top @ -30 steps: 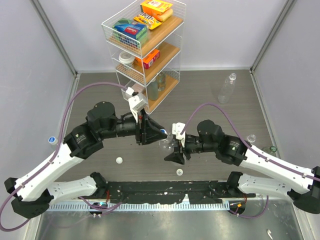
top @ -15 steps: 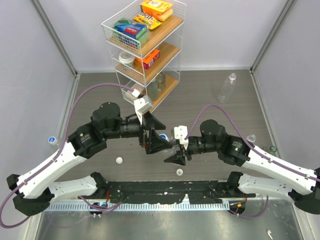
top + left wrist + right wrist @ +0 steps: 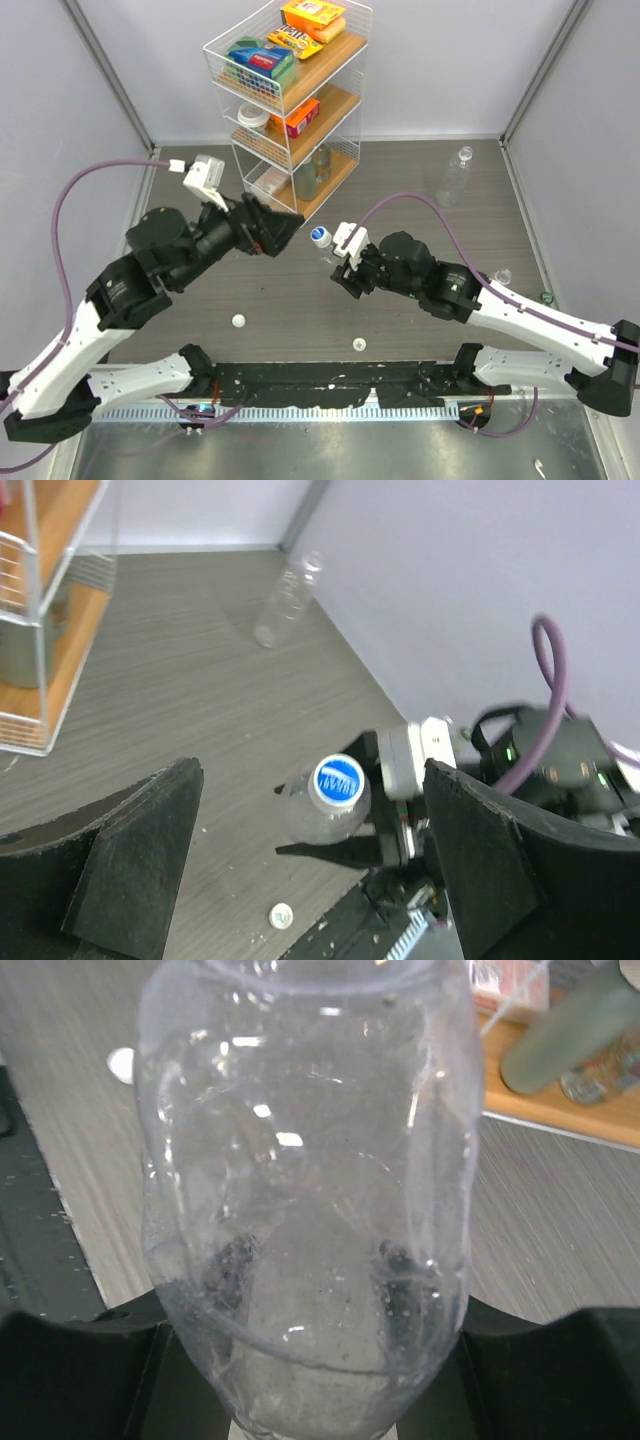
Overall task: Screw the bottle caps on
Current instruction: Screw the bottle cap onto the plastic bottle.
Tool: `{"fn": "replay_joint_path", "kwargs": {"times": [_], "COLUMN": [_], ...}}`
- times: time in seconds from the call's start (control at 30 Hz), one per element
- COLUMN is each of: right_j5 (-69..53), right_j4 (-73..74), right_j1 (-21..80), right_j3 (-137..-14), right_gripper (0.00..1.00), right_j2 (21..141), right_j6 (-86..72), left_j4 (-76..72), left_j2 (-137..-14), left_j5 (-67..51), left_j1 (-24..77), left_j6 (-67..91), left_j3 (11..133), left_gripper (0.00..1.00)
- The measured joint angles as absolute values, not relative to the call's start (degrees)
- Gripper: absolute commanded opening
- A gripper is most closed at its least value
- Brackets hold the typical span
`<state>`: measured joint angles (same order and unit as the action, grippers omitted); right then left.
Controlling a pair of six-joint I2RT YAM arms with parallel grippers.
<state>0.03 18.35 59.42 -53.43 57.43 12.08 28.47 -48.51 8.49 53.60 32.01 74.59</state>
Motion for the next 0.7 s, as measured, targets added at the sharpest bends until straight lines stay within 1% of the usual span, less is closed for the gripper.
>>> {"fn": "replay_joint_path", "kwargs": {"times": [0.1, 0.17, 0.3, 0.37, 0.63, 0.7], "right_j5": [4.2, 6.2, 8.7, 9.4, 10.8, 11.0], "right_j4": [19.0, 19.3, 19.5, 19.5, 19.6, 19.6], "right_j1": [59.4, 59.4, 59.4, 59.4, 59.4, 59.4], "right_j3": [-53.5, -53.5, -53.5, -53.5, -53.5, -53.5], "right_gripper": [0.01, 0.01, 0.01, 0.01, 0.01, 0.01], "right_j2": [59.5, 60.5, 60.8, 60.8, 61.9, 62.3], "right_j6": [11.8, 11.9, 11.9, 11.9, 11.9, 11.9], "left_j4": [31.7, 33.8, 38.3, 41.3, 43.4, 43.4], "left_j2": [-54.5, -57.7, -64.0, -66.0, -68.1, -68.3], "left_j5": [14.0, 16.1, 18.3, 18.5, 17.5, 17.3], "left_j1": [53.6, 53.6, 53.6, 53.6, 53.6, 53.6], "left_j6": [35.2, 37.3, 41.4, 43.2, 46.6, 47.0], "left_j3": [79.6, 81.6, 82.7, 83.8, 85.5, 85.5], "left_gripper": [0.88, 0.88, 0.79, 0.76, 0.70, 0.67]}}
